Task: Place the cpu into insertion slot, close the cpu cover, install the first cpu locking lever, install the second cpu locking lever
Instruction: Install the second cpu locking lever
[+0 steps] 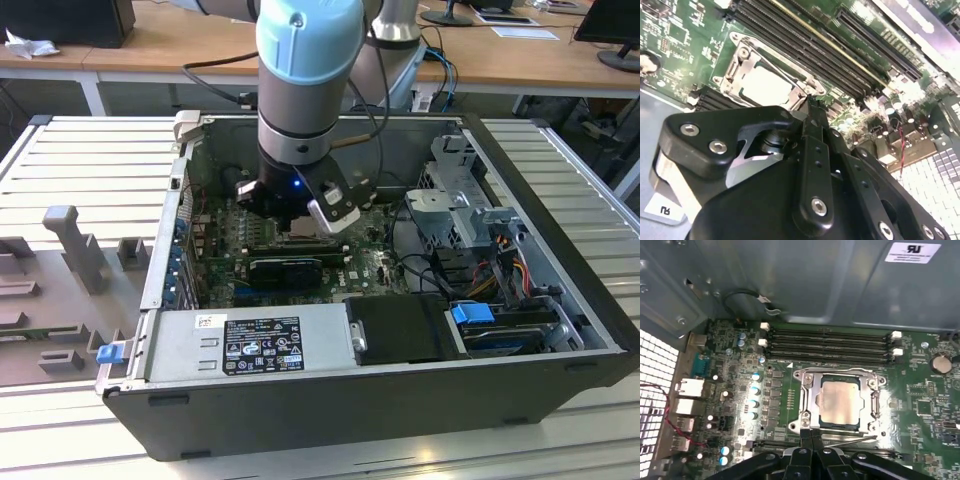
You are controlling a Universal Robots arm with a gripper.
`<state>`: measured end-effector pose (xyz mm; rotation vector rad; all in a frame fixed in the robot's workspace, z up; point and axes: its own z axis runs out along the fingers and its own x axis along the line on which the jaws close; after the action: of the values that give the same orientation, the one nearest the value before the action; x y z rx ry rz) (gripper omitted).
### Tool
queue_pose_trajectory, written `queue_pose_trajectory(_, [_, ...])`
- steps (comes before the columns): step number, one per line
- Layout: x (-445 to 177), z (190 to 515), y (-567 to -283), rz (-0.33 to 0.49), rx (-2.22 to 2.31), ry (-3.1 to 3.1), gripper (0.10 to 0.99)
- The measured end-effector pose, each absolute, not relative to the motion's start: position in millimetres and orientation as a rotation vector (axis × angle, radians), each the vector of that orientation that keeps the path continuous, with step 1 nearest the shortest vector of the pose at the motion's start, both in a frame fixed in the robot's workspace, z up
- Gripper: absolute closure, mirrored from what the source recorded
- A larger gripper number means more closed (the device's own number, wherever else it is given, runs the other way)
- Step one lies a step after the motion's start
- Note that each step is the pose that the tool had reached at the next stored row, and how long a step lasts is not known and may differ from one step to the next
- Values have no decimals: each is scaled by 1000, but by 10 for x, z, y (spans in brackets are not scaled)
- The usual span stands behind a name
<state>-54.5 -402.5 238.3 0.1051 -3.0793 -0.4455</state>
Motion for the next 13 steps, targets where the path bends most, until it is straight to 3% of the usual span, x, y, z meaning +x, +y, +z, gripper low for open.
queue_pose_trajectory(13, [-495, 2351, -4113, -454, 105, -3076, 980])
